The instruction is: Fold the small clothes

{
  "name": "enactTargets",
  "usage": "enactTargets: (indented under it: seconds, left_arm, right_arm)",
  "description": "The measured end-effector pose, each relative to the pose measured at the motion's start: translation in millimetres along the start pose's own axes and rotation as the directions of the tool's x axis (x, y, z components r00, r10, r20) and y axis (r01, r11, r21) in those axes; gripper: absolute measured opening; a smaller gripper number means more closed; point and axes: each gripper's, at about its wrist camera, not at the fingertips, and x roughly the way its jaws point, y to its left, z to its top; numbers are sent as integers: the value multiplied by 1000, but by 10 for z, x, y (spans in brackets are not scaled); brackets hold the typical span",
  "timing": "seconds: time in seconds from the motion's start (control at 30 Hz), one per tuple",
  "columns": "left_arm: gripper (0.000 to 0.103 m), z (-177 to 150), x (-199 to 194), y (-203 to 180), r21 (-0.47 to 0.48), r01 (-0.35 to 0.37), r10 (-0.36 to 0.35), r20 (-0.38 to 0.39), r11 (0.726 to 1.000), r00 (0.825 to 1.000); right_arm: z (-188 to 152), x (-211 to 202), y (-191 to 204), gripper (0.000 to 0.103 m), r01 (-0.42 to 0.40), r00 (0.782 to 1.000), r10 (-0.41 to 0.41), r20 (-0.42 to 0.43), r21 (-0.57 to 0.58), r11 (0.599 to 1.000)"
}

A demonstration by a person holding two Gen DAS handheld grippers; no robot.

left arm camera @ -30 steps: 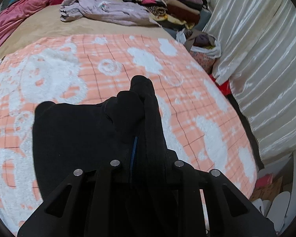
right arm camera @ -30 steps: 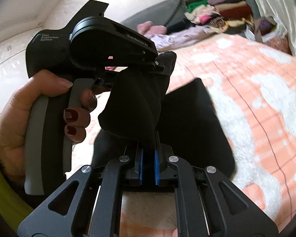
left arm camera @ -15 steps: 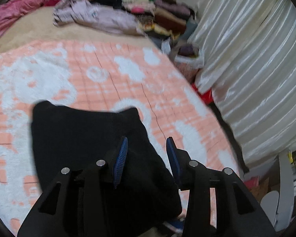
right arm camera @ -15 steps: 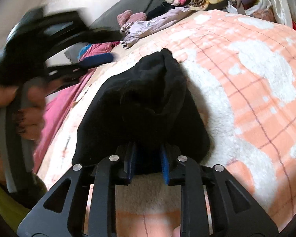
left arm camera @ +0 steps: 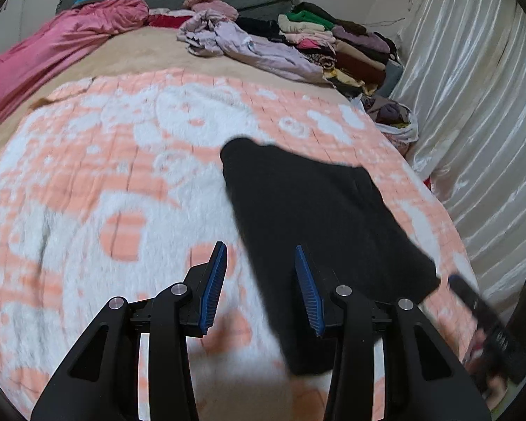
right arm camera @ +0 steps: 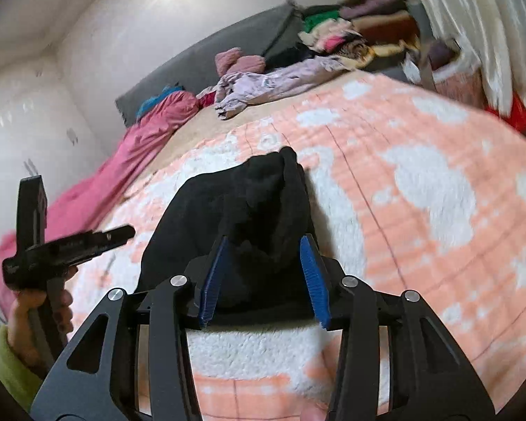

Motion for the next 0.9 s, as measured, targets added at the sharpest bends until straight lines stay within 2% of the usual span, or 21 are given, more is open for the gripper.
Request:
enactTargets:
  seconds: [0.1, 0.27, 0.33, 0.4, 0.47, 0.57, 0.73, 0.83, 0.9]
  left_arm:
    - [39, -94, 2, -33, 4, 35, -35, -14, 999, 999]
    - [39, -116, 90, -271, 86, 30, -28, -20, 996, 999]
    - [40, -135, 204, -364, 117, 1, 2, -30, 993, 1000]
    - [46, -191, 290, -411, 142, -43, 48, -32, 989, 998]
    - [47, -268, 304, -429, 158, -56, 60, -22, 986, 998]
    - [47, -346, 272, -460, 206, -72, 73, 3, 976, 997]
    - [47, -374, 260, -441, 202, -63, 60, 20, 977, 998]
    - [49, -380, 260, -425, 193, -56, 53, 21, 980, 998]
    - [49, -386, 247, -428, 191, -54, 51, 19, 980, 999]
  right_arm:
    - [105, -57, 97, 40, 7, 1000, -7, -7, -60, 998]
    - [521, 109, 181, 42, -12, 1000, 10, -22, -80, 997]
    - [664, 306, 158, 42, -40, 997, 36, -67, -58, 998]
    - [744, 624, 55, 42, -56, 987, 56, -153, 9, 998]
    - [691, 925, -98, 38, -17, 973, 32, -227, 70, 997]
    - [530, 1132, -238, 37, -10, 961, 37, -276, 98, 995]
    - [515, 1180, -224, 37, -78, 960, 105, -258, 113, 990]
    - [487, 1241, -153, 34, -73, 957, 94, -276, 86, 994]
    - [479, 1257, -113, 29, -79, 955, 95, -282, 69, 994]
